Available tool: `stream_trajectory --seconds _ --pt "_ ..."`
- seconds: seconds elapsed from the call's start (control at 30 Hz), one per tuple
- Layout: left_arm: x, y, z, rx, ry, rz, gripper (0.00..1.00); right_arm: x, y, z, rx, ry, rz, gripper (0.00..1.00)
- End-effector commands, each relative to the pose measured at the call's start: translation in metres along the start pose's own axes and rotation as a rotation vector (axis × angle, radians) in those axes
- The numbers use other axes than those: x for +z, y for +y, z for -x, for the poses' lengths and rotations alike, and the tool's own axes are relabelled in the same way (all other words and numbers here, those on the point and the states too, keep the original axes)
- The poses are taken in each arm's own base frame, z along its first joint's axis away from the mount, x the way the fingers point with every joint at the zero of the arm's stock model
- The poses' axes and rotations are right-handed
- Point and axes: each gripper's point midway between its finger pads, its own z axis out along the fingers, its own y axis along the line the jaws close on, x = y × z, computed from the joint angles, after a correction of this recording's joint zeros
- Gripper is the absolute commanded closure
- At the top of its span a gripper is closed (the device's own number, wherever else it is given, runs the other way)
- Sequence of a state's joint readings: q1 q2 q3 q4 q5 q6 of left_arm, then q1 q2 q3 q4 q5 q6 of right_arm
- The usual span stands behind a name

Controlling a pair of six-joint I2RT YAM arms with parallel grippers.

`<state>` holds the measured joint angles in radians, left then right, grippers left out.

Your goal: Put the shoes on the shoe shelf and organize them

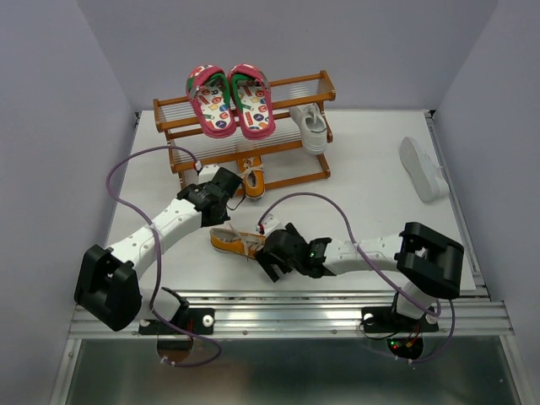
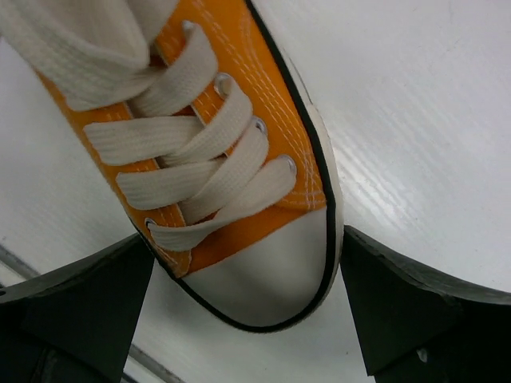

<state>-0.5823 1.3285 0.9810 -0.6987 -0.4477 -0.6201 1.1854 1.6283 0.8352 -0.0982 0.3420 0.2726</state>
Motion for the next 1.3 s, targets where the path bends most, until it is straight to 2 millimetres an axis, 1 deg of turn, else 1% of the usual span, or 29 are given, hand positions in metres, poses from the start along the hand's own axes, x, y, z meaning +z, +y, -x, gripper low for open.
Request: stream_trajectory --seconds 0.0,0.1,0.13,0.17,0.2,0.23,0.3,0.33,0.4,0.43,0.47,0.5,0.53,0.57,0.6,0.67,0.73,0.77,0.8,0.83,0.87,0.9,0.97,1.03,1.13,1.23,1.27 --pt "-0.006 0.003 0.01 0.004 -0.036 -0.015 1.0 0.011 -0.058 0.025 0.117 -0.056 -0.263 0.0" --pt "-0.008 0.001 0.01 0.009 -0.034 -0.03 1.0 0.009 -0.077 0.041 0.197 -0.091 -0.305 0.0" --pt "-0.008 0.0 0.011 0.011 -0.036 -0.034 1.0 0.008 -0.091 0.048 0.247 -0.106 -0.329 0.0" --pt "-0.009 -0.001 0.011 0.016 -0.035 -0.042 1.0 0.007 -0.097 0.055 0.278 -0.123 -0.34 0.0" --pt "-0.01 -0.003 0.01 0.028 -0.028 -0.058 1.0 0.007 -0.11 0.058 0.308 -0.13 -0.36 0.0" --pt "-0.01 -0.005 0.011 0.029 -0.031 -0.071 1.0 0.006 -0.115 0.062 0.333 -0.139 -0.369 0.0" --pt "-0.011 -0.011 0.008 0.057 -0.017 -0.107 0.86 0.006 -0.123 0.072 0.354 -0.153 -0.375 0.0" --pt "-0.011 -0.013 0.007 0.063 -0.012 -0.118 0.74 0.006 -0.127 0.074 0.357 -0.156 -0.378 0.0" --pt "-0.012 -0.018 0.002 0.085 0.01 -0.145 0.56 0.004 -0.127 0.08 0.361 -0.167 -0.372 0.0" --pt "-0.015 -0.02 0.001 0.099 0.011 -0.154 0.38 0.004 -0.13 0.08 0.374 -0.17 -0.373 0.0" --pt "-0.018 -0.023 0.0 0.11 0.009 -0.167 0.28 0.003 -0.13 0.079 0.381 -0.171 -0.373 0.0" --pt "-0.022 -0.029 -0.006 0.133 0.008 -0.185 0.2 0.0 -0.13 0.077 0.397 -0.175 -0.37 0.0" --pt "-0.027 -0.034 -0.008 0.147 0.001 -0.204 0.15 -0.002 -0.134 0.076 0.416 -0.179 -0.373 0.0" --pt "-0.031 -0.039 -0.012 0.166 0.0 -0.225 0.03 -0.004 -0.134 0.073 0.429 -0.18 -0.373 0.0" --pt "-0.033 -0.044 -0.02 0.19 0.014 -0.251 0.01 -0.007 -0.134 0.071 0.442 -0.183 -0.372 0.0" --pt "-0.038 -0.06 -0.033 0.253 0.038 -0.316 0.01 -0.015 -0.135 0.063 0.493 -0.195 -0.372 0.0" --pt "-0.041 -0.073 -0.038 0.292 0.038 -0.362 0.01 -0.02 -0.134 0.058 0.553 -0.209 -0.364 0.0" --pt "-0.042 -0.08 -0.043 0.335 0.044 -0.382 0.01 -0.026 -0.135 0.052 0.575 -0.215 -0.36 0.0" --pt "-0.042 -0.082 -0.045 0.353 0.047 -0.384 0.01 -0.029 -0.135 0.048 0.592 -0.22 -0.358 0.0" --pt "-0.037 -0.084 -0.05 0.378 0.064 -0.373 0.01 -0.038 -0.137 0.051 0.635 -0.252 -0.356 0.0" --pt "-0.035 -0.085 -0.052 0.393 0.072 -0.363 0.01 -0.042 -0.138 0.049 0.653 -0.263 -0.359 0.0" --pt "-0.034 -0.086 -0.053 0.412 0.076 -0.355 0.01 -0.044 -0.141 0.037 0.661 -0.257 -0.373 0.0" --pt "-0.026 -0.084 -0.061 0.446 0.109 -0.32 0.01 -0.053 -0.148 0.034 0.69 -0.29 -0.398 0.0" --pt "-0.02 -0.084 -0.063 0.472 0.113 -0.289 0.01 -0.066 -0.155 0.033 0.702 -0.33 -0.42 0.0" --pt "-0.012 -0.086 -0.061 0.488 0.1 -0.269 0.01 -0.077 -0.162 0.035 0.694 -0.362 -0.438 0.0" --pt "-0.006 -0.092 -0.068 0.504 0.123 -0.289 0.1 -0.079 -0.166 0.036 0.681 -0.364 -0.465 0.0" --pt "-0.005 -0.094 -0.073 0.509 0.14 -0.303 0.17 -0.08 -0.168 0.037 0.682 -0.368 -0.477 0.0"
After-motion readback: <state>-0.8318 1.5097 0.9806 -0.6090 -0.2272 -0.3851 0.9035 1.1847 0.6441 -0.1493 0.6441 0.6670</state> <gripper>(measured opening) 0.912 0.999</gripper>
